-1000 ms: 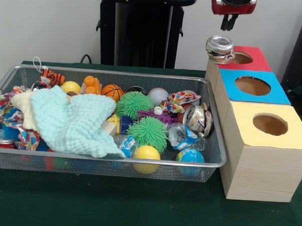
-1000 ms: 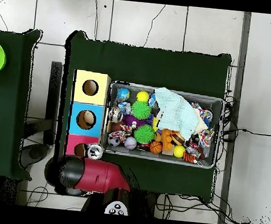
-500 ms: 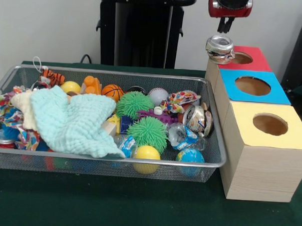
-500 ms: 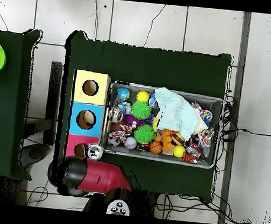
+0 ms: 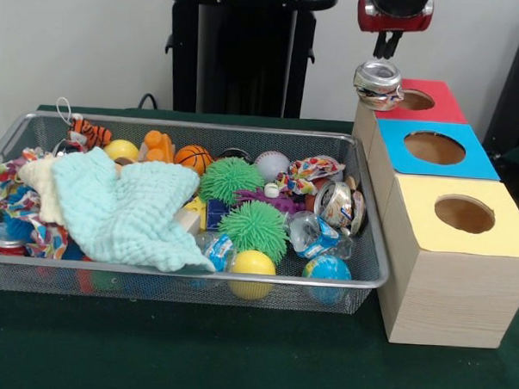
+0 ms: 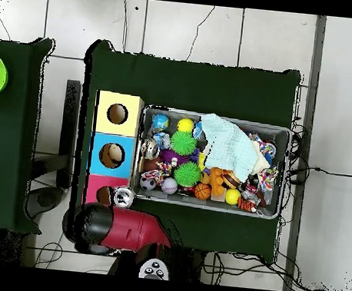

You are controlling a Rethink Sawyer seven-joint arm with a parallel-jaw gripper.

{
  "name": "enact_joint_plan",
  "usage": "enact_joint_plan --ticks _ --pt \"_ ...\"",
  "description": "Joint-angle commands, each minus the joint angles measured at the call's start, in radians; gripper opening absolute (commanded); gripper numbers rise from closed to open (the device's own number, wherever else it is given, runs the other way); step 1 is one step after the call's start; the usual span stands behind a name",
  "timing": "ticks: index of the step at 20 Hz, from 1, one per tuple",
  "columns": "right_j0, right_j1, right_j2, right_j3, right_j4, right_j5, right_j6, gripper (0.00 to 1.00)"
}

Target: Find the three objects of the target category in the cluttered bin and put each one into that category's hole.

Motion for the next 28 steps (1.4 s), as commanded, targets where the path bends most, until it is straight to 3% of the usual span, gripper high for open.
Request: enact_joint_plan --ticks 1,14,20,23,28 --pt "-0.041 0.061 0.106 0.022 0.018 -0.141 0.115 0.0" --pt "-0.062 0.116 0.124 0.009 -0.002 -0.215 0.123 0.0" --pt "-0.061 0.091 0.121 0.031 -0.002 -0.212 0.134 0.0" --pt "-0.067 0.068 0.117 0.031 -0.006 -0.185 0.125 0.0" --pt "-0.061 -0.001 0.084 -0.02 -0.019 -0.059 0.116 0.0"
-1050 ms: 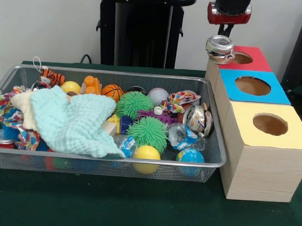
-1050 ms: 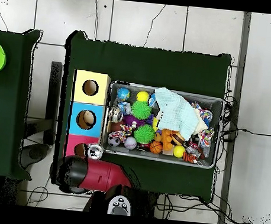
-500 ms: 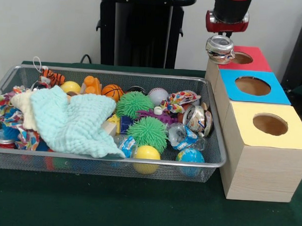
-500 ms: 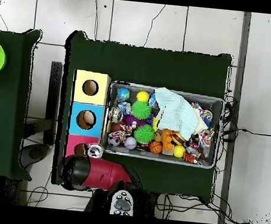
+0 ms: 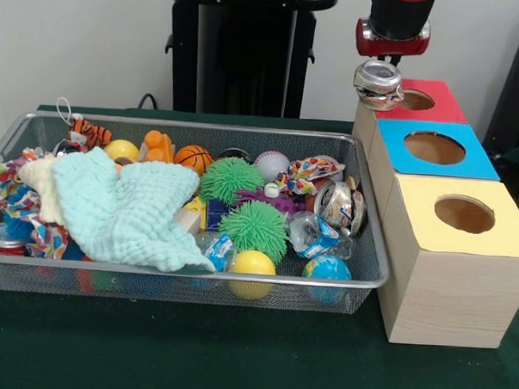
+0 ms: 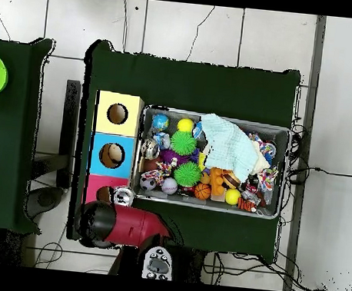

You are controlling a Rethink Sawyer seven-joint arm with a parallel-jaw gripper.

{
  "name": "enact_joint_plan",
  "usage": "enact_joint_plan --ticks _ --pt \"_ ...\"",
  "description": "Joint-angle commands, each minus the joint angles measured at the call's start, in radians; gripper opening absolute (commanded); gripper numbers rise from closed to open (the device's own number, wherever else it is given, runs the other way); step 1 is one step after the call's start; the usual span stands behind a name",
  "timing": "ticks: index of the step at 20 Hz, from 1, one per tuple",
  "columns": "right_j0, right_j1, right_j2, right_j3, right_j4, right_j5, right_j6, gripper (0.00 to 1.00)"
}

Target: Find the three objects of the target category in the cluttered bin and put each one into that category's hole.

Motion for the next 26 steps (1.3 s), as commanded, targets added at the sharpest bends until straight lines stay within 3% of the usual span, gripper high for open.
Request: enact_joint_plan --ticks 1,4,7,10,14,20,22,26 --pt "-0.025 -0.079 0.031 -0.042 -0.022 0.111 0.116 0.0" --pt "-0.025 -0.095 0.013 -0.111 -0.039 0.192 0.11 0.0" --pt "-0.045 -0.055 0.01 -0.2 -0.069 0.197 0.075 0.0" --pt "-0.071 0.026 0.014 -0.295 -0.096 0.078 0.051 0.0" --pt "-0.105 0.112 0.026 -0.386 -0.19 -0.069 -0.011 0.0" --pt "-0.142 0.182 0.026 -0.424 -0.332 -0.365 0.038 0.0" --pt "-0.142 0.171 0.026 -0.435 -0.369 -0.394 0.05 0.0" --pt "-0.134 0.113 0.021 -0.433 -0.391 -0.346 0.088 0.0"
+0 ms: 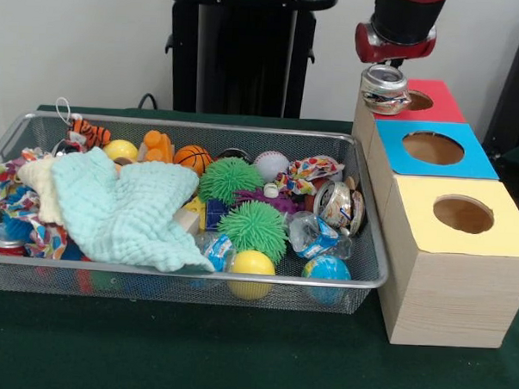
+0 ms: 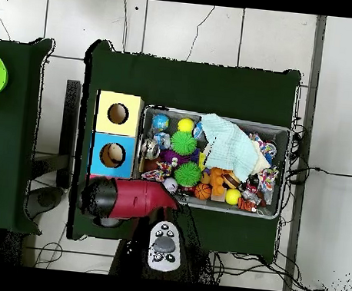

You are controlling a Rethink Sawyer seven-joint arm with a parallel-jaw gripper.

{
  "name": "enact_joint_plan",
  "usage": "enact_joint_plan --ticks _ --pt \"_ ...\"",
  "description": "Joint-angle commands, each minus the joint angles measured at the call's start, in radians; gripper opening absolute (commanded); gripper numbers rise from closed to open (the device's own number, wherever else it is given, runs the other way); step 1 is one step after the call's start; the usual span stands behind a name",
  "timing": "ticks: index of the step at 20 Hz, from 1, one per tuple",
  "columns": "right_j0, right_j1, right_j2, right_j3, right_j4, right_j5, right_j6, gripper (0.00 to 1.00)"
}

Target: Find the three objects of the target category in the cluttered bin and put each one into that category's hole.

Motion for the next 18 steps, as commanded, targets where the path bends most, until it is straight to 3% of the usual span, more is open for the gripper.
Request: enact_joint_plan --ticks 1,7,10,18 --pt "-0.075 0.114 -0.034 -0.238 -0.179 -0.528 0.097 0.0" --pt "-0.1 0.056 0.001 -0.205 -0.164 -0.457 0.099 0.0" --pt "-0.132 0.021 0.038 -0.168 -0.121 -0.406 0.093 0.0" --pt "-0.164 0.004 0.069 -0.156 -0.099 -0.374 0.105 0.0"
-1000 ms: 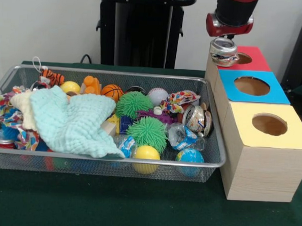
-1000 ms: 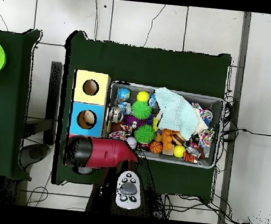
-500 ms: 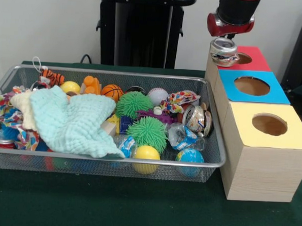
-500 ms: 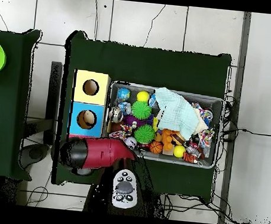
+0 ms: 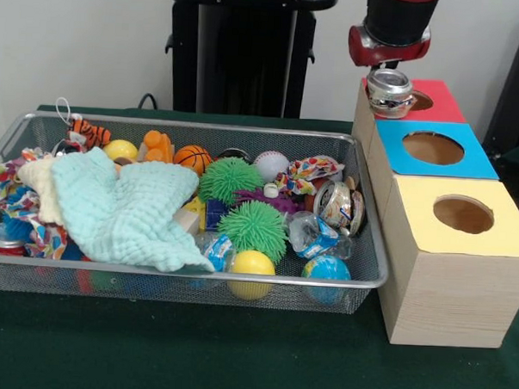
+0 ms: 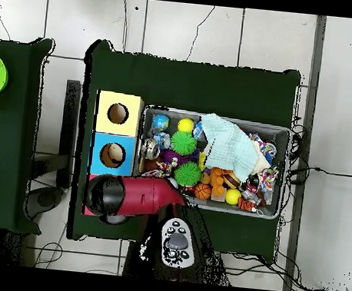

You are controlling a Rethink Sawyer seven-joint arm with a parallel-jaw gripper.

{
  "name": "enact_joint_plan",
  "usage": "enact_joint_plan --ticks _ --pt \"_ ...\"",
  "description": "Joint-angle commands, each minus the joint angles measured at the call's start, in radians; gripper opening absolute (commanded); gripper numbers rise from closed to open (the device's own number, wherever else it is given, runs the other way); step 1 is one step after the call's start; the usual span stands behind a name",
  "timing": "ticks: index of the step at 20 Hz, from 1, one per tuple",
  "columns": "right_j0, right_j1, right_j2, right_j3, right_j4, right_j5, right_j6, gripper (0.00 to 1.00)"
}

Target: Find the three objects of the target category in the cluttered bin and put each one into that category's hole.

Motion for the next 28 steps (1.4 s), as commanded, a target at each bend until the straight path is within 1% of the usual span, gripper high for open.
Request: enact_joint_plan --ticks 1,5,9,15,17,24,28 --pt "-0.095 0.01 0.019 -0.157 -0.059 -0.355 0.108 0.0" --pt "-0.108 -0.011 0.035 -0.154 -0.055 -0.353 0.107 0.0" --pt "-0.114 -0.02 0.039 -0.154 -0.054 -0.305 0.087 0.0" --pt "-0.127 -0.049 0.045 -0.135 -0.075 -0.252 0.047 0.0" --pt "-0.135 -0.058 0.048 -0.132 -0.092 -0.228 0.022 0.0" --pt "-0.187 -0.109 0.088 -0.095 -0.136 -0.181 -0.053 0.0" --pt "-0.21 -0.152 0.109 -0.084 -0.138 -0.143 -0.07 0.0"
